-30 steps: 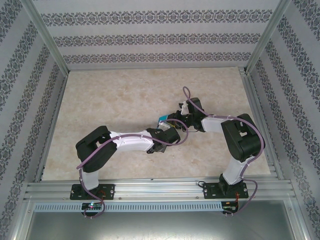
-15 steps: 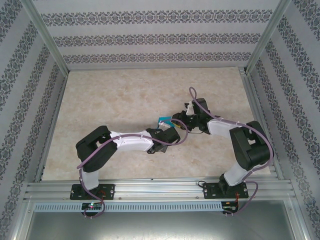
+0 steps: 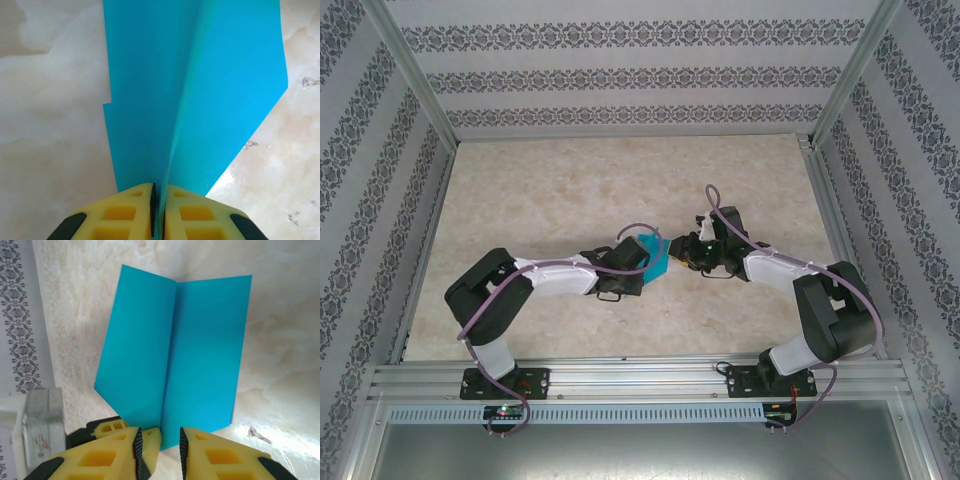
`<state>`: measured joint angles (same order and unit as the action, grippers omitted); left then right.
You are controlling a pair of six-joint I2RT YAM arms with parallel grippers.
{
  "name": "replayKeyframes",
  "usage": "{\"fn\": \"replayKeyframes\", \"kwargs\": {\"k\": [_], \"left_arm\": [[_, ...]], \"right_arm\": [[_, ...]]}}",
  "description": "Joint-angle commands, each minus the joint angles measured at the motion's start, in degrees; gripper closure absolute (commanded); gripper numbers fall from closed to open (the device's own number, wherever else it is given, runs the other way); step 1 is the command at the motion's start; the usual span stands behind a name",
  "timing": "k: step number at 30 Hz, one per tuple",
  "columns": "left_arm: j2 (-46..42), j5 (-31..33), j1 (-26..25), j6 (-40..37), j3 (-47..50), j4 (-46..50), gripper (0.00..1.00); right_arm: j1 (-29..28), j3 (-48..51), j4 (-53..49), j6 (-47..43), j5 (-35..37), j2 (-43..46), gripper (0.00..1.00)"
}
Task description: Fold a paper plane with a square sheet of paper (pick it up from the middle)
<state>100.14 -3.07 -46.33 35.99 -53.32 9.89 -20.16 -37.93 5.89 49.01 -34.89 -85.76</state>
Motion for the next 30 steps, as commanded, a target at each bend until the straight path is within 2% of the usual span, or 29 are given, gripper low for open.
{"fn": "replayKeyframes", "kwargs": {"k": [1,5,8,14,18,30], "left_arm": [[-1.47,-11.63,3.11,0.27,2.68,-6.24,0.85],[-0.34,-19.1,6.21,-0.53,2.89,-7.4,0.85],[0.73,-22.29,7.23,-0.59,2.77,-8.09,0.85],[1.09,-23.38,7.87,-0.57,2.79,-7.66,0.86],[1.8,-24.14,8.42,-1.1,2.57,-7.19,0.86],[3.17,-28.1,10.09,-2.28,1.33,-7.06,0.86]], "right_arm": [[-1.94,1.01,-0.7,-1.61,1.43,1.89,0.73],[-4.57,0.54,-0.42,-1.67,2.6,2.7,0.76],[-6.5,0.08,0.5,-1.22,3.89,2.35,0.78],[-9.11,-2.32,3.17,0.23,3.92,-1.23,0.78],[-10.67,-4.53,7.3,1.99,1.23,-5.15,0.8],[-11.35,-6.13,12.2,4.41,0.84,-11.52,0.83]]}}
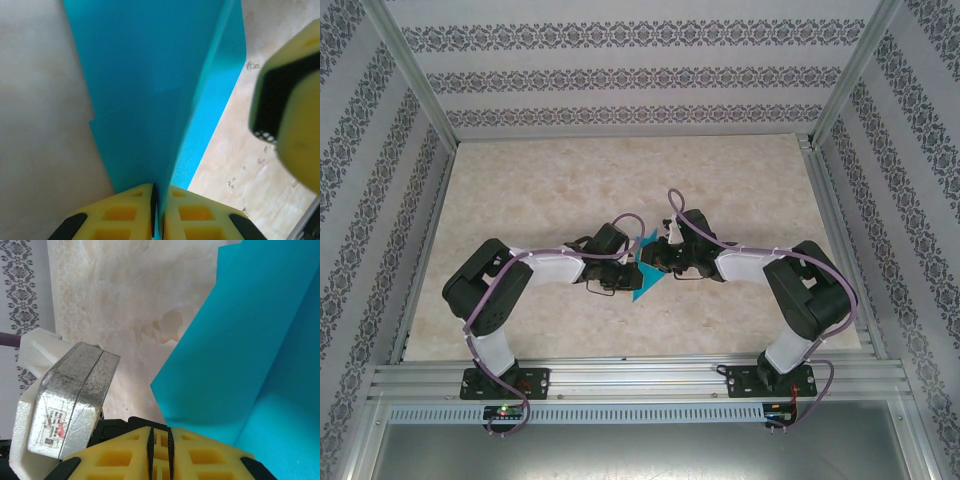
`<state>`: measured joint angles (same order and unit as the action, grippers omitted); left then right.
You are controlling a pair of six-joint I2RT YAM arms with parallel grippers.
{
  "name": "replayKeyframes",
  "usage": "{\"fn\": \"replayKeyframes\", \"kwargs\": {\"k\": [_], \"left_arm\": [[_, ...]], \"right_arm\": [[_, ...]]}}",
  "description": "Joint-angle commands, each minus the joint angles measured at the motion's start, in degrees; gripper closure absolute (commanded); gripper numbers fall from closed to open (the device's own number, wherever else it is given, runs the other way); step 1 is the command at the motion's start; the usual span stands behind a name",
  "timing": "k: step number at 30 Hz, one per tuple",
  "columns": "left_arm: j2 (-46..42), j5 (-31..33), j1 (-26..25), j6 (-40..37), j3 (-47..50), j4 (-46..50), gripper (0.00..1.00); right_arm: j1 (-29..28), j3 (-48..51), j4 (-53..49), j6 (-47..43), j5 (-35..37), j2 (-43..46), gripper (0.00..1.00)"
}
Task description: Fold a paper plane with a square sheet of paper (pick it up from the middle)
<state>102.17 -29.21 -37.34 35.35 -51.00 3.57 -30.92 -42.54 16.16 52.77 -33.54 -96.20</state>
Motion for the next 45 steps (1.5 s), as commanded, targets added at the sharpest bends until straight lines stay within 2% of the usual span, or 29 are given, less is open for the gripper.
{"fn": "replayKeyframes", "kwargs": {"k": [1,12,19,23,26,29,36,45], "left_arm": [[1.25,-2.79,1.41,-1.6,-0.94,-1.26,0.86],[3.28,-10.03,3.68,-4.49,-2.5,0.37,0.86],[3.93,-13.26,5.46,-4.77,-2.83,0.74,0.87],[4.55,-15.97,6.98,-3.81,-2.37,-0.58,0.88],[5.57,-18.09,7.53,-4.44,-3.17,0.38,0.88],[6.5,-18.33,7.53,-5.29,-4.13,1.44,0.88],[7.37,-19.28,7.55,-6.04,-5.24,2.09,0.88],[7.95,-19.31,7.55,-7.18,-5.76,3.6,0.87]], "right_arm": [[-0.55,-1.33,1.75,0.66,0.26,-1.22,0.83],[0.17,-2.46,-0.62,-0.32,3.4,-3.32,0.82],[0.84,1.41,-1.29,0.05,7.32,2.12,0.81],[1.91,3.62,-1.14,0.13,7.33,4.58,0.81],[1.4,3.3,0.53,-0.26,4.02,5.07,0.81],[-0.16,1.05,1.43,-0.65,0.65,3.61,0.81],[-0.64,-1.69,5.33,1.94,-0.21,-2.46,0.83],[-0.12,-1.91,5.5,2.07,3.54,-6.74,0.83]]}}
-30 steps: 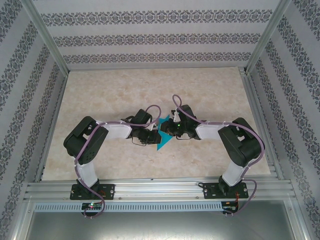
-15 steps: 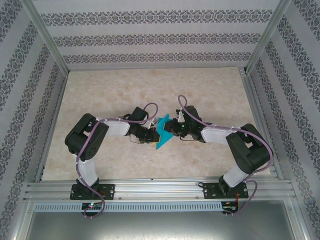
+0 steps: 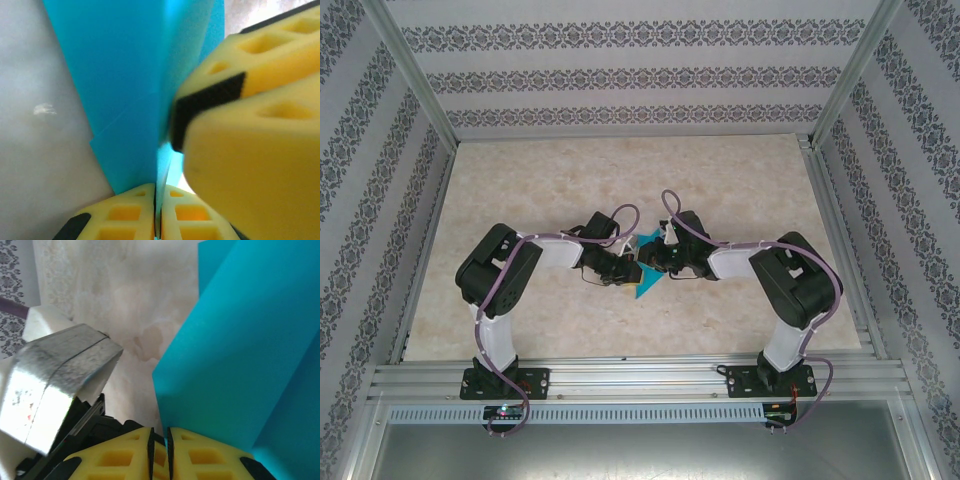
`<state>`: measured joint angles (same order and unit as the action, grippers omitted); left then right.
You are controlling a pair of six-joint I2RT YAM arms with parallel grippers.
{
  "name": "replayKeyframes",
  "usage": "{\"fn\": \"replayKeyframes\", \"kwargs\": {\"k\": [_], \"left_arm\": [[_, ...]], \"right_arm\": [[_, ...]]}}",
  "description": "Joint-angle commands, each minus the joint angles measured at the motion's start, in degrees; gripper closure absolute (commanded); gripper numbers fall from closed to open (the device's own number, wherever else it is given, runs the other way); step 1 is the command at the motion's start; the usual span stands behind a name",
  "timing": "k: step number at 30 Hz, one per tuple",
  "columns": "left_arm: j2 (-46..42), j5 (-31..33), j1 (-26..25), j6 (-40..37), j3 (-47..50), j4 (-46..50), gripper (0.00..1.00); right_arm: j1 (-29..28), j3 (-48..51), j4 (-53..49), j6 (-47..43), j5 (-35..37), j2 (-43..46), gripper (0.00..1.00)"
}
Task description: Fold a paper plane with a square sheet of paper (pick it up from the middle)
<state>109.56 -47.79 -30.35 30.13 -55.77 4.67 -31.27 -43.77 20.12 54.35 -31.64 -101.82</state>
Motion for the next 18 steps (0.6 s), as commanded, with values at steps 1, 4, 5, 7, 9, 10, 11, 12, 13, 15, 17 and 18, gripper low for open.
{"fn": "replayKeyframes", "kwargs": {"k": [1,4,5,7,9,10,11,12,13,15,17,18], "left_arm": [[0.55,-0.82,0.49,-1.92,-0.92,2.54,0.85],[0.35,-1.16,0.5,-2.18,-0.94,3.3,0.79],[0.24,-0.87,0.48,-2.27,-0.84,3.61,0.77],[-0.61,-0.45,0.53,-2.23,-0.18,3.65,0.76],[-1.24,-0.54,0.5,-1.89,0.45,3.2,0.77],[-1.52,-0.69,0.52,-1.74,0.77,2.91,0.79],[-1.68,-0.48,0.5,-1.78,0.88,3.1,0.8],[-1.79,-0.19,0.5,-1.98,0.97,3.36,0.82],[-1.69,0.08,0.55,-2.09,0.98,3.66,0.84],[-1.64,0.13,0.55,-1.93,1.15,3.42,0.86],[-1.8,0.06,0.54,-1.49,1.52,2.95,0.86],[-1.98,-0.11,0.55,-1.32,1.72,2.61,0.85]], "right_arm": [[0.24,-0.56,1.67,0.43,1.75,-1.56,0.83],[0.33,-0.12,1.66,0.36,2.42,-2.4,0.83],[0.46,0.13,1.74,0.44,2.69,-2.5,0.83],[0.5,0.44,2.09,0.67,2.75,-2.59,0.83],[0.42,0.44,2.27,0.92,2.63,-2.58,0.83],[0.33,0.45,2.44,1.01,2.46,-2.55,0.83],[0.34,0.46,2.54,1.02,2.38,-2.43,0.83],[0.35,0.44,2.55,1.02,2.29,-2.46,0.83],[0.42,0.36,2.42,0.96,2.2,-2.51,0.83],[0.42,0.14,2.43,1.17,1.86,-2.69,0.83],[0.42,0.02,2.39,1.07,1.76,-2.94,0.83],[0.42,0.07,2.21,1.05,1.84,-3.03,0.83]]}}
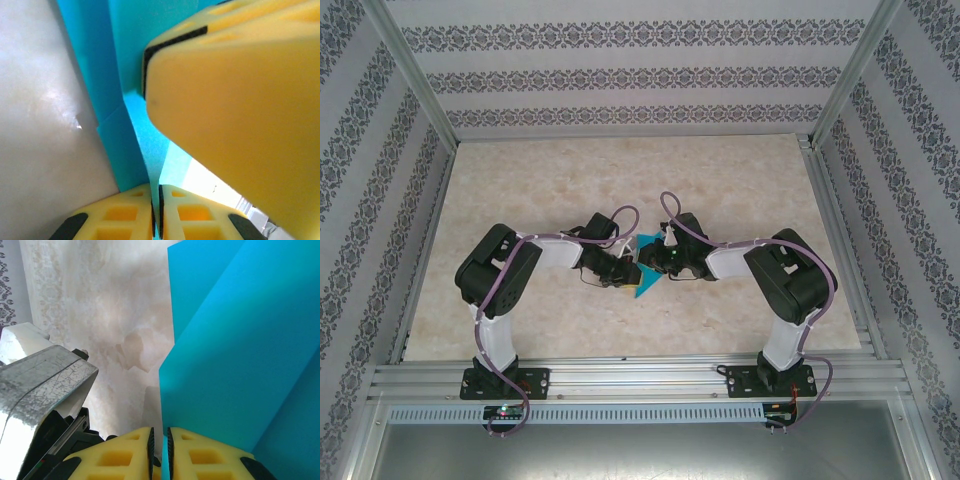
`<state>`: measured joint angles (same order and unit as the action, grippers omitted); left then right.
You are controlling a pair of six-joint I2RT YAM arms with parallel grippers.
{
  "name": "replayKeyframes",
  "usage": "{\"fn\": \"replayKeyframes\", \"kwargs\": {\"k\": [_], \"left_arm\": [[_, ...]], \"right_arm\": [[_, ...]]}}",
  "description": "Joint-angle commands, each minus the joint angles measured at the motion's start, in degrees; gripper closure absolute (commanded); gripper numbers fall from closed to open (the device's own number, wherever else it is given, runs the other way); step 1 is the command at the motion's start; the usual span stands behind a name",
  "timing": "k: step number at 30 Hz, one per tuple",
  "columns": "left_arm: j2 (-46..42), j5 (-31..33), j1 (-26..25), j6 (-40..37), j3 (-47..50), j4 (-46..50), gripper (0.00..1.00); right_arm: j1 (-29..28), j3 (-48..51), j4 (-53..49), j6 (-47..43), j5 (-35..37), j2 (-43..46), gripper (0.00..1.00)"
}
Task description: Fold a paper plane with a square sheet of paper (pick it up from the middle)
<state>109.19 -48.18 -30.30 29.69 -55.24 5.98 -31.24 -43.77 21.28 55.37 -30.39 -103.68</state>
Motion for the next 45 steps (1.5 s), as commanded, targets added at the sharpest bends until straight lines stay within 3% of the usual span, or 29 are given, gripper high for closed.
{"fn": "replayKeyframes", "kwargs": {"k": [1,5,10,15,19,31,45], "left_arm": [[-1.74,0.29,0.5,-0.63,1.39,1.25,0.82],[-3.39,0.62,0.44,1.23,2.99,-0.71,0.74],[-6.86,2.71,0.47,5.01,5.03,-3.75,0.73],[-12.72,11.34,0.6,10.92,10.05,-8.34,0.73],[-14.96,13.81,0.49,17.5,14.82,-15.83,0.75],[-10.74,7.72,-0.71,19.02,11.2,-19.7,0.71],[-5.85,5.76,-2.39,18.81,9.19,-19.05,0.77]], "right_arm": [[0.39,0.09,0.94,-0.06,0.73,-1.18,0.83],[0.4,0.44,1.28,0.24,0.71,-1.09,0.82],[0.47,0.44,1.39,0.24,0.34,-1.26,0.82],[0.39,0.77,1.24,0.05,0.17,-1.09,0.82],[0.48,0.79,0.93,-0.11,0.3,-1.08,0.82],[0.93,0.71,0.52,-0.44,0.25,-1.45,0.82],[1.1,0.7,0.17,-0.76,-0.28,-1.15,0.82]]}}
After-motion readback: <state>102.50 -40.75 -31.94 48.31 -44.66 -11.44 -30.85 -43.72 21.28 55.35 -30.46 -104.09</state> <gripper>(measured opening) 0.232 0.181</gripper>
